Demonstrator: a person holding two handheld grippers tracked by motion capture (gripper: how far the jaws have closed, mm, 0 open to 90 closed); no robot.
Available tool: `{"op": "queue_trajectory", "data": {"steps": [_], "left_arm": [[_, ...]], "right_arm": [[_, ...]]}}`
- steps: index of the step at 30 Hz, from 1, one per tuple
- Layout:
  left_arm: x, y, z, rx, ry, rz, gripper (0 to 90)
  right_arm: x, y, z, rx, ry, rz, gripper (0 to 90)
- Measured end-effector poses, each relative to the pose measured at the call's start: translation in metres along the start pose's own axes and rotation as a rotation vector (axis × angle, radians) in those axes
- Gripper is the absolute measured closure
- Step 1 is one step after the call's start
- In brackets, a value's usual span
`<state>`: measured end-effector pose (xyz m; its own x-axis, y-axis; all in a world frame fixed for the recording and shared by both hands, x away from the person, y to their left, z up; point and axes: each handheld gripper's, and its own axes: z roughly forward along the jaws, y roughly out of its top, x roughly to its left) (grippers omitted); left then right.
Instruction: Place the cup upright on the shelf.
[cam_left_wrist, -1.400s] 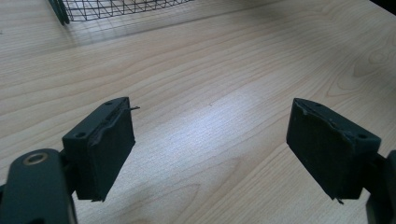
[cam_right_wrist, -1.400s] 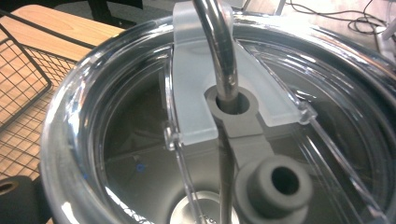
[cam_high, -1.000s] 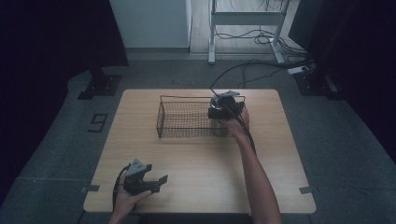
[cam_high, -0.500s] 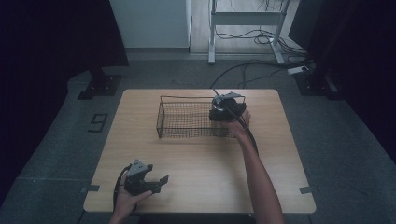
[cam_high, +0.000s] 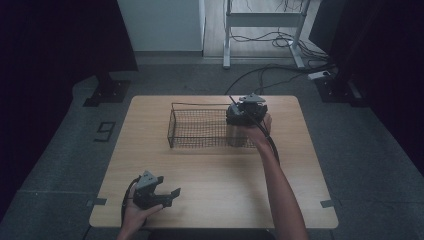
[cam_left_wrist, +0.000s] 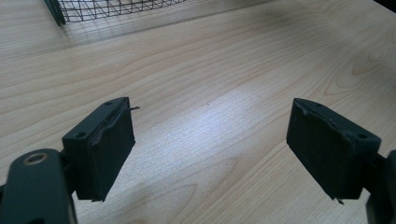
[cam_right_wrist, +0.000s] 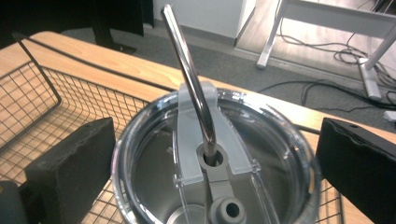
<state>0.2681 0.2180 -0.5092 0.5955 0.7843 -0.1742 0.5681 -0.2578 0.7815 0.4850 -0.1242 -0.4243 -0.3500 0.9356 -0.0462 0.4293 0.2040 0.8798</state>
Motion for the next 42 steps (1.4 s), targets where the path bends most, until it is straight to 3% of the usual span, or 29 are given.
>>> {"op": "queue_trajectory", "data": {"steps": [11, 17, 29, 42], "left_arm": [[0.0, 0.0, 0.0, 0.004, 0.001, 0.004, 15.4], [-0.001, 0.001, -0.001, -0.001, 0.002, 0.004, 15.4], [0.0, 0.001, -0.001, -0.003, 0.007, 0.003, 15.4], [0.0, 0.001, -0.002, -0.003, 0.006, 0.005, 15.4]], "right_arm": [[-0.001, 0.008, -0.029, -0.067, 0.019, -0.003, 0.0], [-0.002, 0.005, -0.043, -0.076, 0.037, -0.003, 0.0], [-0.008, -0.015, -0.064, -0.054, 0.097, 0.001, 3.9], [-0.013, -0.043, -0.082, -0.07, 0.109, 0.018, 9.0]]}}
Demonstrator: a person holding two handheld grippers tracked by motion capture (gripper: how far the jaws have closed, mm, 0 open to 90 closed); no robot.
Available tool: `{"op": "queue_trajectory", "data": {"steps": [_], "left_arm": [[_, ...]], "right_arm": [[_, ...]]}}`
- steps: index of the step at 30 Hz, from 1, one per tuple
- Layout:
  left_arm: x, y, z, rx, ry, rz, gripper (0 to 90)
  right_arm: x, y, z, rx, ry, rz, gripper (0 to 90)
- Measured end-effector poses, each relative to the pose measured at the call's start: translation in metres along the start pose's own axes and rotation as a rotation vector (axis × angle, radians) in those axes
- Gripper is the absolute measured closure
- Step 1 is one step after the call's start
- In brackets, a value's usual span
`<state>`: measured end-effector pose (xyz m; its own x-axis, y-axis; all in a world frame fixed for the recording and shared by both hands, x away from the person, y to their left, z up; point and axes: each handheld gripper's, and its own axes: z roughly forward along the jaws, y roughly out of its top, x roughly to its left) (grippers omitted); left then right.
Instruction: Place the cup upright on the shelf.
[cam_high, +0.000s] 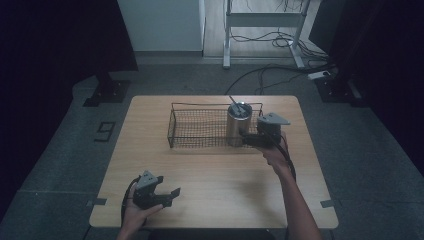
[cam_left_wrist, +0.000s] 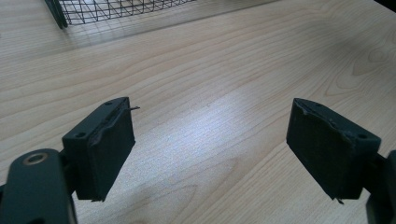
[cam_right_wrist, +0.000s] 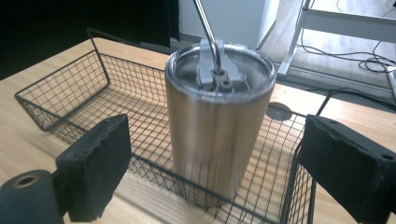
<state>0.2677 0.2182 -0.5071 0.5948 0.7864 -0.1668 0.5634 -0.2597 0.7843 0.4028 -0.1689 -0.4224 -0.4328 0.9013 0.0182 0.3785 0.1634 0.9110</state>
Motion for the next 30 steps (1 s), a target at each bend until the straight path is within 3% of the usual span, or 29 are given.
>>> {"op": "queue_trajectory", "data": {"steps": [8, 22, 30], "left_arm": [[-0.001, 0.001, -0.001, -0.003, 0.001, 0.003, 15.4], [-0.002, 0.002, 0.0, -0.001, 0.003, 0.009, 15.4], [-0.004, 0.002, 0.001, 0.003, 0.008, 0.015, 15.4]], "right_arm": [[0.0, -0.026, -0.02, -0.001, 0.008, 0.004, 13.0], [-0.002, -0.091, -0.045, 0.045, 0.0, 0.045, 14.6], [-0.005, -0.127, -0.054, 0.12, -0.025, 0.074, 14.8]]}}
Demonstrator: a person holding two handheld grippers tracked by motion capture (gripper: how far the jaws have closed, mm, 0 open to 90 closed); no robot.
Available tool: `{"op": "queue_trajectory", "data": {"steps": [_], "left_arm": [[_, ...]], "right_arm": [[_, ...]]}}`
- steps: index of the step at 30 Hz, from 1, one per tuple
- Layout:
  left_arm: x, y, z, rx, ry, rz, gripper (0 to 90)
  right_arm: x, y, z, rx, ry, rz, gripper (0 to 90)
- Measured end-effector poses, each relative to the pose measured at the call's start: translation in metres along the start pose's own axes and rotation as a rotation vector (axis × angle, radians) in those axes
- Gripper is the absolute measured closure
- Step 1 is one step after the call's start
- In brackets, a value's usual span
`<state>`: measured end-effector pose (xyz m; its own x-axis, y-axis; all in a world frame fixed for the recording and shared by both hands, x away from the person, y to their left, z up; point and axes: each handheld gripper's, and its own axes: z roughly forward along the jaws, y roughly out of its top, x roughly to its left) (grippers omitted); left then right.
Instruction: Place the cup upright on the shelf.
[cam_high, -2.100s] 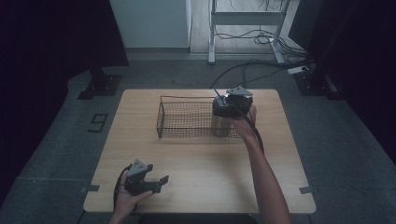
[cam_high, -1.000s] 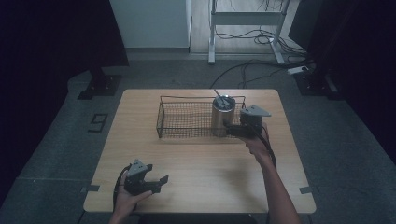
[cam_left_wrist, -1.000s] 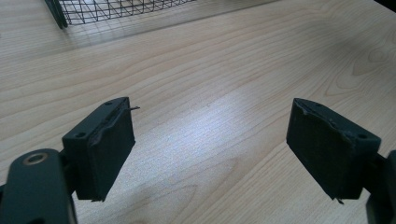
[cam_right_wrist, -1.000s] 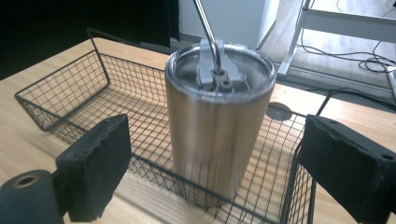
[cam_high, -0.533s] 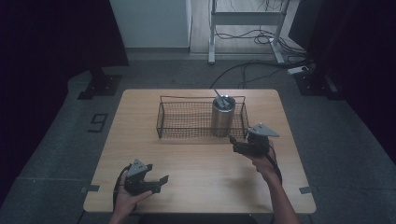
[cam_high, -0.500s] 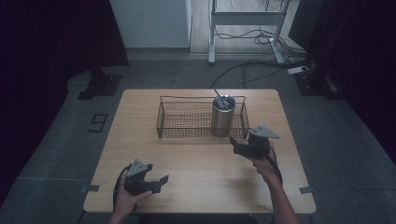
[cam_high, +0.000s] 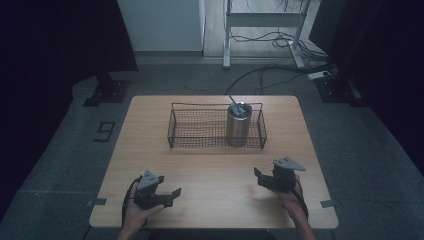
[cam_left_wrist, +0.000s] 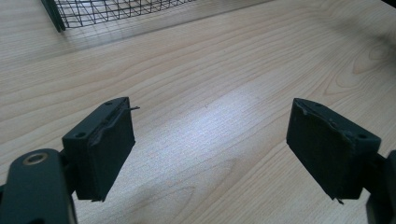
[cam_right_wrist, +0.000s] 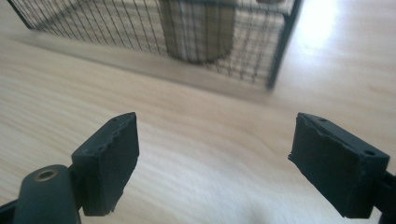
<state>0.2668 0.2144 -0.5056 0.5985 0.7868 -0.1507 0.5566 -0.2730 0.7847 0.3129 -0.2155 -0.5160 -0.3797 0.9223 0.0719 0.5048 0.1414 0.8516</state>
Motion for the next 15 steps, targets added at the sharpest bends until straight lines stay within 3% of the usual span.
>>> {"op": "queue_trajectory", "data": {"steps": [8, 15], "left_arm": [[0.001, 0.0, 0.0, 0.001, 0.005, -0.002, 15.4], [0.0, 0.001, -0.003, -0.007, 0.004, 0.001, 15.4]], "right_arm": [[-0.008, -0.021, -0.002, 0.055, -0.021, 0.017, 15.0], [-0.009, -0.021, -0.001, 0.06, -0.03, 0.023, 15.1]]}}
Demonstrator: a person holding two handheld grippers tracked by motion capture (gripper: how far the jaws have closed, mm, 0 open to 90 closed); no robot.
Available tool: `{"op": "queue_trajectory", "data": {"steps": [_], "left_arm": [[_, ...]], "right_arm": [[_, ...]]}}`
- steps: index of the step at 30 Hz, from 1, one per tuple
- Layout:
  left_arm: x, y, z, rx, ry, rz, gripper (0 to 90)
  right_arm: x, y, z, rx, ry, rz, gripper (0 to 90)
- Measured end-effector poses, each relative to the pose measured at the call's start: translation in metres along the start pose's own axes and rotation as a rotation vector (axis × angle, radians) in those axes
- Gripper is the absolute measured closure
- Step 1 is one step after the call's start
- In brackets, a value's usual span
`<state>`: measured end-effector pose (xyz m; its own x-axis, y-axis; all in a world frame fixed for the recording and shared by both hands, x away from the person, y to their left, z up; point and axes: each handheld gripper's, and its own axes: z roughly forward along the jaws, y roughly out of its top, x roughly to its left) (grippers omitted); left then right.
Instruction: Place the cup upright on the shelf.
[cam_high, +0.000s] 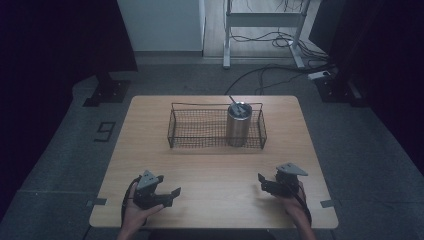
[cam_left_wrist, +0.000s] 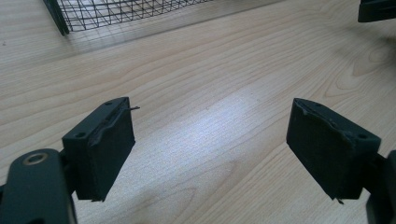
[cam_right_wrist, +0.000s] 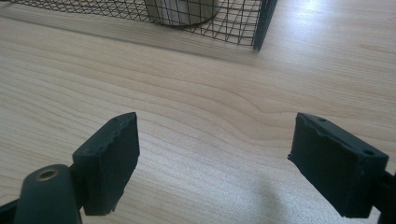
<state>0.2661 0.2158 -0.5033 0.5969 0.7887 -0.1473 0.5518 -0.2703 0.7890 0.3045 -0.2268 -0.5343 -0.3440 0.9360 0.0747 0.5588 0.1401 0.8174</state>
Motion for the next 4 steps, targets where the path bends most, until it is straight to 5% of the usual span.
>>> {"op": "queue_trajectory", "data": {"steps": [4], "left_arm": [[0.0006, 0.0002, -0.0003, -0.002, -0.001, 0.0, 15.4]], "right_arm": [[-0.0009, -0.0012, 0.0004, 0.004, -0.003, 0.001, 14.8]]}}
